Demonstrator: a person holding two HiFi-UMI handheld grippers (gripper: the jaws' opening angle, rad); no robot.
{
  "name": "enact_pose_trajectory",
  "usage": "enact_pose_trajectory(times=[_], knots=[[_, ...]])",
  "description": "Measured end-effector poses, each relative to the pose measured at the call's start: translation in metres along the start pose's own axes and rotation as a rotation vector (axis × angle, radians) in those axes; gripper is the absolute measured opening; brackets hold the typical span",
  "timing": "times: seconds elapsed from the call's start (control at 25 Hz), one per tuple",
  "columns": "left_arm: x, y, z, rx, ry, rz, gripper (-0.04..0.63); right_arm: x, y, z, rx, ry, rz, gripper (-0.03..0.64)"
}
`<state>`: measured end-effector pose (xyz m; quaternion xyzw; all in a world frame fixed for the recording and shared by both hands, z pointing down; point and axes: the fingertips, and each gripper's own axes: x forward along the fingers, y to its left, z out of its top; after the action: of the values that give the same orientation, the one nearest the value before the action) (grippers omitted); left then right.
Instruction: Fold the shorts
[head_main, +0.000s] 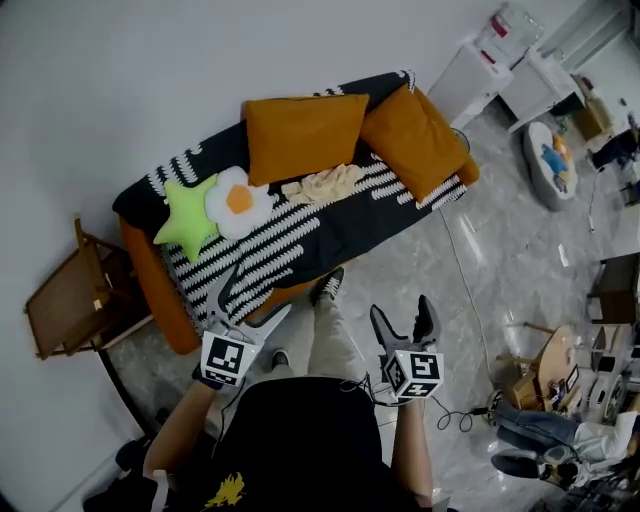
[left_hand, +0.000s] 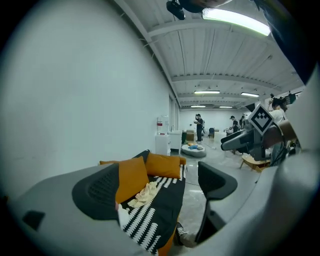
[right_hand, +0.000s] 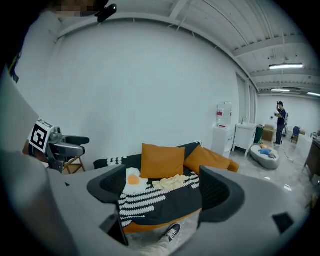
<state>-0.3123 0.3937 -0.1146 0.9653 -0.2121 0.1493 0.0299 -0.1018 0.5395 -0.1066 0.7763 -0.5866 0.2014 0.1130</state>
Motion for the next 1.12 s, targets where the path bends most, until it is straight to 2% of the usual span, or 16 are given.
enact_pose_trajectory(times=[0.12,0.16,0.32,0.44,0.48,0.6,0.68,0.76,0.84,0.92,1.04,1.12], knots=[[0.071,0.028,0.004,0.011,-0.018,-0.031,0.499,0.076,-0.05,0.003,0.032,-0.003,-0.068,0.329],[0.1,0.036,0.0,0.012,-0.006,-0.05,0.499,0.105,-0.067,0.002,0.042,0.014,-0.079,0.303],[0.235,0.078,-0.005,0.02,0.014,-0.048,0.499,0.231,-0.134,0.0,0.044,0.13,-0.051,0.276],[0.337,0.104,-0.027,-0.032,0.122,-0.055,0.499,0.334,-0.179,-0.004,0.011,0.218,0.005,0.255],[0.372,0.112,-0.036,-0.032,0.133,-0.062,0.499,0.37,-0.192,-0.01,-0.012,0.245,0.025,0.25],[0.468,0.134,-0.071,0.035,0.138,-0.102,0.499,0.473,-0.221,-0.049,-0.088,0.339,0.072,0.233],[0.516,0.147,-0.108,0.048,0.175,-0.116,0.499,0.531,-0.234,-0.088,-0.119,0.401,0.094,0.224],[0.557,0.159,-0.141,0.018,0.197,-0.113,0.498,0.588,-0.251,-0.128,-0.112,0.442,0.098,0.21],[0.587,0.165,-0.171,-0.028,0.205,-0.115,0.497,0.641,-0.27,-0.167,-0.049,0.485,0.086,0.182],[0.606,0.166,-0.201,-0.039,0.221,-0.137,0.497,0.685,-0.279,-0.206,-0.006,0.537,0.09,0.162],[0.625,0.164,-0.245,-0.044,0.255,-0.165,0.497,0.739,-0.277,-0.25,-0.125,0.583,0.135,0.156],[0.628,0.162,-0.268,-0.055,0.272,-0.173,0.497,0.764,-0.266,-0.268,-0.249,0.582,0.181,0.194]])
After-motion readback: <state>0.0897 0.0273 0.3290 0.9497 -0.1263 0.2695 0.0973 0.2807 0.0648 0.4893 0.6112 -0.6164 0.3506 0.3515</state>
